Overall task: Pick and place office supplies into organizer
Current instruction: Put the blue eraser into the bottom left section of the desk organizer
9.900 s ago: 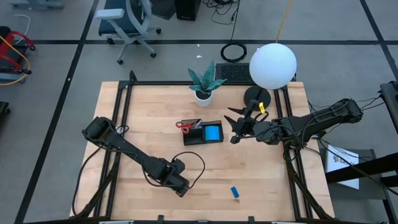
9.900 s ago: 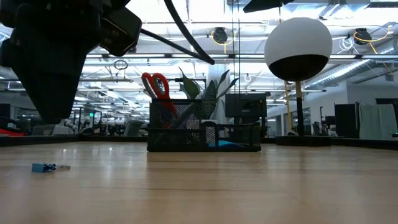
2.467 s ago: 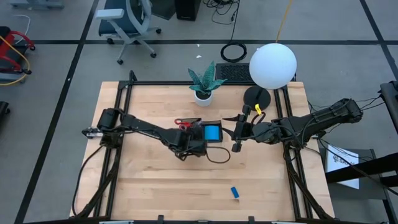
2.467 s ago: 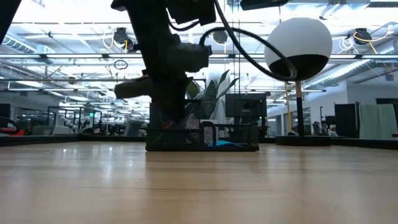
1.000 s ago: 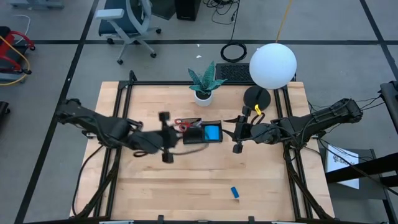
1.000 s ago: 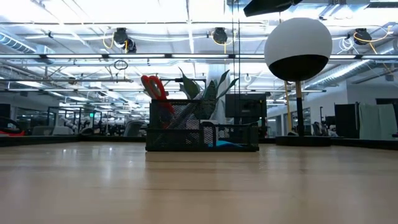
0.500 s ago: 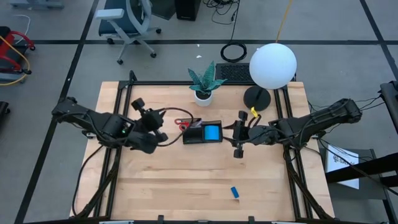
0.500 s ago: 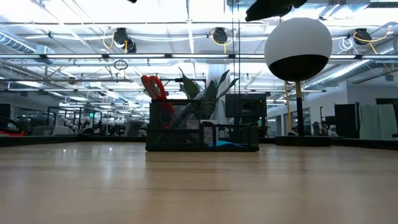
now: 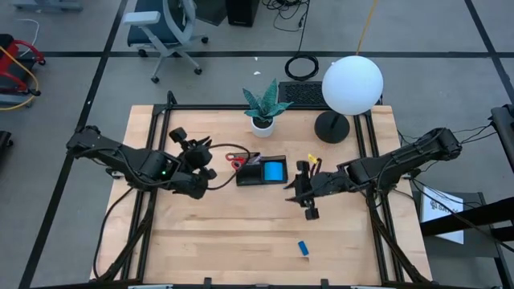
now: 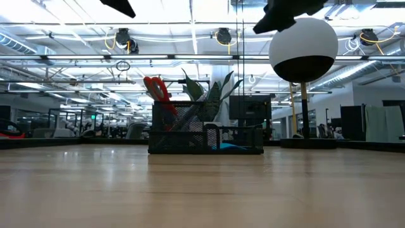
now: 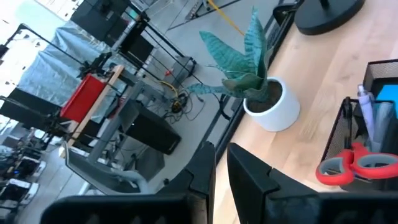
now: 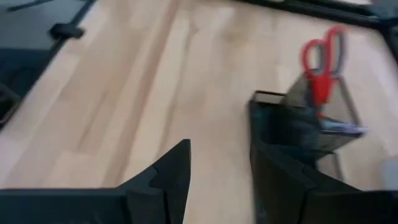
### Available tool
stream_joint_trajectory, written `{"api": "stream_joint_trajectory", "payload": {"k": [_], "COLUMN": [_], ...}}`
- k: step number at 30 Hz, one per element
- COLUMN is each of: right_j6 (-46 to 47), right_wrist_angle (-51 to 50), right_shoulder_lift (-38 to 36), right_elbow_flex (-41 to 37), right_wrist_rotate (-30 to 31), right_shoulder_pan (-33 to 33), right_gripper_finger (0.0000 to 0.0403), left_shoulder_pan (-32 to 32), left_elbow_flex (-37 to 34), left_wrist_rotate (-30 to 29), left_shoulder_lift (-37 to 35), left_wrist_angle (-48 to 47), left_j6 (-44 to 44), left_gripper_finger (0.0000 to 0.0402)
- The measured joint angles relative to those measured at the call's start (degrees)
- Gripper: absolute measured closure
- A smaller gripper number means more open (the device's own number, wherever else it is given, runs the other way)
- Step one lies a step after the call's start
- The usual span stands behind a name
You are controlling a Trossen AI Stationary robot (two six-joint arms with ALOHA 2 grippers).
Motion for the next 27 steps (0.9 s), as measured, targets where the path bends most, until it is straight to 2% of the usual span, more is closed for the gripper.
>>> {"api": "stream_joint_trajectory", "payload": {"k": [8,14,25,27], "right_j6": [0.68,5.88,12.20,13.69], "right_wrist_angle": [-6.01,-12.13,-35.91,-37.36], "right_shoulder_lift": [0.68,3.32,23.16,25.74], "right_elbow_flex": [0.02,0.99,18.94,20.50], "right_wrist_rotate": [-1.51,-1.71,-3.12,-5.47], "right_shoulder_pan": [5.78,10.83,17.21,17.84], "right_gripper_finger": [0.0248,0.0248,0.0247,0.0247], "left_shoulder_pan": [-0.24,-0.24,-0.24,-0.24], "left_elbow_flex": [0.04,0.04,0.04,0.04], "left_wrist_rotate": [1.38,1.38,1.29,1.31], "left_shoulder_lift": [-0.27,-0.24,-0.24,-0.24], "left_wrist_angle": [-0.09,-0.11,-0.13,-0.20], "left_j6": [0.51,0.64,0.59,0.59], "left_gripper_finger": [0.0350,0.0350,0.0350,0.0350]}}
